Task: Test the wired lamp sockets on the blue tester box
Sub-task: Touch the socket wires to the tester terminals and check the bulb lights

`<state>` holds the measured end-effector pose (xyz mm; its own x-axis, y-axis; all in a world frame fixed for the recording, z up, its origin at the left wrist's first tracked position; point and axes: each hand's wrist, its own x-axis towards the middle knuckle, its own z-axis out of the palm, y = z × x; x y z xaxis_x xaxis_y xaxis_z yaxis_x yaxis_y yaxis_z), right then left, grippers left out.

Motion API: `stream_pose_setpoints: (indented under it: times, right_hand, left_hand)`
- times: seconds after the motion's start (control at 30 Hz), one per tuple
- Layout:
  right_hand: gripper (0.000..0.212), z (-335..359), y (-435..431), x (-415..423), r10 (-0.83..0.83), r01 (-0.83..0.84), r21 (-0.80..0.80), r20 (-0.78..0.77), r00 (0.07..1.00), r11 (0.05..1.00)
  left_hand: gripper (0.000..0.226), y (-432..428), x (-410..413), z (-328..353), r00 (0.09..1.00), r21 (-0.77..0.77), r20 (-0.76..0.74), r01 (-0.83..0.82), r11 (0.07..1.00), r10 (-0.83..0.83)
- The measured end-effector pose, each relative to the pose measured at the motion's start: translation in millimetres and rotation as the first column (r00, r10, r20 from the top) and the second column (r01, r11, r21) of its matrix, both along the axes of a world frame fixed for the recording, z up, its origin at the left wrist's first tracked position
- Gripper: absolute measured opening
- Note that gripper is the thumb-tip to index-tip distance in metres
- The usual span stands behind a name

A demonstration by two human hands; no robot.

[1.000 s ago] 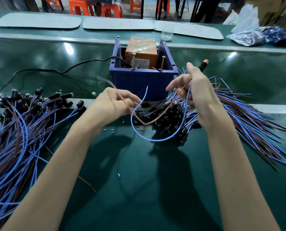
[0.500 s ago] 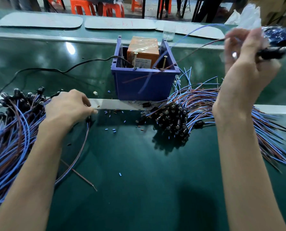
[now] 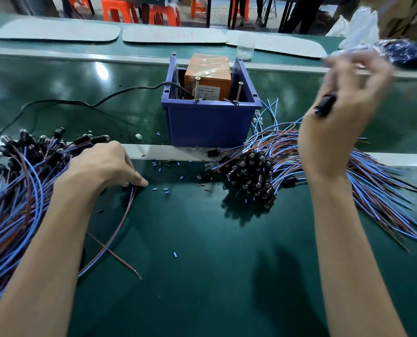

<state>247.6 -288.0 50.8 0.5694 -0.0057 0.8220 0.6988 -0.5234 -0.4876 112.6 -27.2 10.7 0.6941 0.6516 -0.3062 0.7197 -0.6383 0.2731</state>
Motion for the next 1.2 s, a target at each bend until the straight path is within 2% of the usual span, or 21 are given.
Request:
stream_pose_setpoints:
  times: [0.03,0.07,0.1,0.17,0.2,0.4,0.57,0.63,0.7,0.73,0.77,0.8,0.83,0.9,0.93,0.97,1.0,1.07,1.1,1.13,1.2]
  right_hand:
    - [0.027,-3.4,0.2,1.9,-0.042,0.024,-0.124,-0.143,0.989,0.992]
    - [0.028,-7.7,-0.7,3.5,-0.073,-0.037,-0.312,-0.335,0.939,0.950]
    - [0.030,-17.5,-1.7,5.2,-0.136,-0.136,-0.476,-0.493,0.859,0.869]
    - [0.038,-24.7,0.7,-0.1,-0.229,-0.299,-0.590,-0.655,0.720,0.750]
    - [0.043,-25.2,2.5,-1.9,-0.247,-0.326,-0.600,-0.677,0.694,0.730]
    - [0.052,-23.9,2.0,3.3,-0.266,-0.324,-0.606,-0.683,0.680,0.726]
    - [0.055,-22.3,-1.7,2.1,-0.216,-0.380,-0.582,-0.707,0.673,0.719]
    - [0.055,-22.1,-0.7,2.9,-0.186,-0.371,-0.561,-0.700,0.689,0.740]
    - [0.046,-16.6,1.0,2.0,-0.105,-0.290,-0.523,-0.600,0.793,0.801]
    - [0.039,-11.2,2.3,-1.2,-0.019,-0.273,-0.454,-0.542,0.840,0.848]
    - [0.032,-4.7,2.9,-5.6,0.102,-0.328,-0.348,-0.534,0.839,0.878]
    - [0.027,2.9,2.3,-12.2,0.258,-0.460,-0.232,-0.580,0.773,0.857]
    - [0.025,10.4,2.7,-20.1,0.411,-0.620,-0.110,-0.658,0.631,0.777]
    - [0.021,17.7,6.4,-35.5,0.559,-0.829,0.064,-0.767,0.315,0.555]
    - [0.015,17.3,9.4,-39.7,0.587,-0.870,0.101,-0.775,0.235,0.482]
    - [0.009,16.3,12.7,-42.2,0.606,-0.874,0.121,-0.764,0.220,0.470]
    - [0.007,15.8,16.5,-43.1,0.626,-0.853,0.150,-0.744,0.236,0.500]
    - [0.010,14.2,23.0,-40.4,0.648,-0.759,0.223,-0.693,0.318,0.611]
    - [0.012,13.8,25.3,-38.8,0.646,-0.709,0.245,-0.666,0.373,0.661]
    - [0.014,14.1,26.6,-37.3,0.646,-0.668,0.264,-0.637,0.421,0.696]
    - [0.021,15.9,27.3,-36.1,0.680,-0.626,0.335,-0.569,0.462,0.705]
  left_hand:
    - [0.025,-0.4,0.7,0.0,1.000,-0.010,0.003,0.011,1.000,-0.011]
    - [0.025,-1.0,1.0,-0.3,1.000,-0.012,0.007,0.023,1.000,-0.023]
    - [0.025,-2.2,1.9,-0.7,0.999,-0.006,0.012,0.035,0.999,-0.034]
    - [0.024,-6.8,3.9,-0.6,0.998,0.017,0.040,0.050,0.999,-0.051]
    - [0.024,-9.8,5.7,0.3,0.996,0.026,0.066,0.056,0.998,-0.057]
    - [0.018,-27.3,11.4,8.4,0.952,0.052,0.282,0.110,0.993,-0.120]
    - [0.014,-42.8,12.0,19.4,0.865,0.021,0.455,0.230,0.973,-0.214]
    - [0.014,-49.8,11.1,24.1,0.804,-0.013,0.544,0.297,0.955,-0.242]
    - [0.015,-58.0,9.8,29.8,0.727,-0.051,0.640,0.363,0.930,-0.249]
    - [0.016,-62.6,9.2,32.6,0.681,-0.074,0.693,0.395,0.916,-0.238]
    - [0.016,-67.7,8.5,35.9,0.632,-0.108,0.745,0.429,0.897,-0.213]
    - [0.017,-72.9,7.5,39.3,0.582,-0.155,0.794,0.471,0.868,-0.174]
    - [0.019,-77.7,6.8,42.9,0.535,-0.208,0.835,0.520,0.828,-0.126]
    - [0.021,-85.6,5.2,48.2,0.462,-0.299,0.886,0.619,0.727,-0.029]
    - [0.020,-88.8,5.3,49.3,0.437,-0.323,0.900,0.654,0.685,0.007]
    - [0.019,-92.6,6.0,49.3,0.410,-0.327,0.911,0.671,0.666,0.034]
    - [0.018,-96.0,6.4,49.2,0.375,-0.324,0.924,0.669,0.668,0.072]
    - [0.014,-99.7,6.5,50.5,0.307,-0.367,0.927,0.635,0.680,0.214]
    - [0.017,-99.0,5.9,51.5,0.318,-0.423,0.906,0.633,0.649,0.280]
    - [0.031,-97.6,5.8,53.1,0.402,-0.502,0.864,0.648,0.572,0.304]
    - [0.066,-98.7,5.5,56.3,0.693,-0.696,0.701,0.614,0.373,0.169]
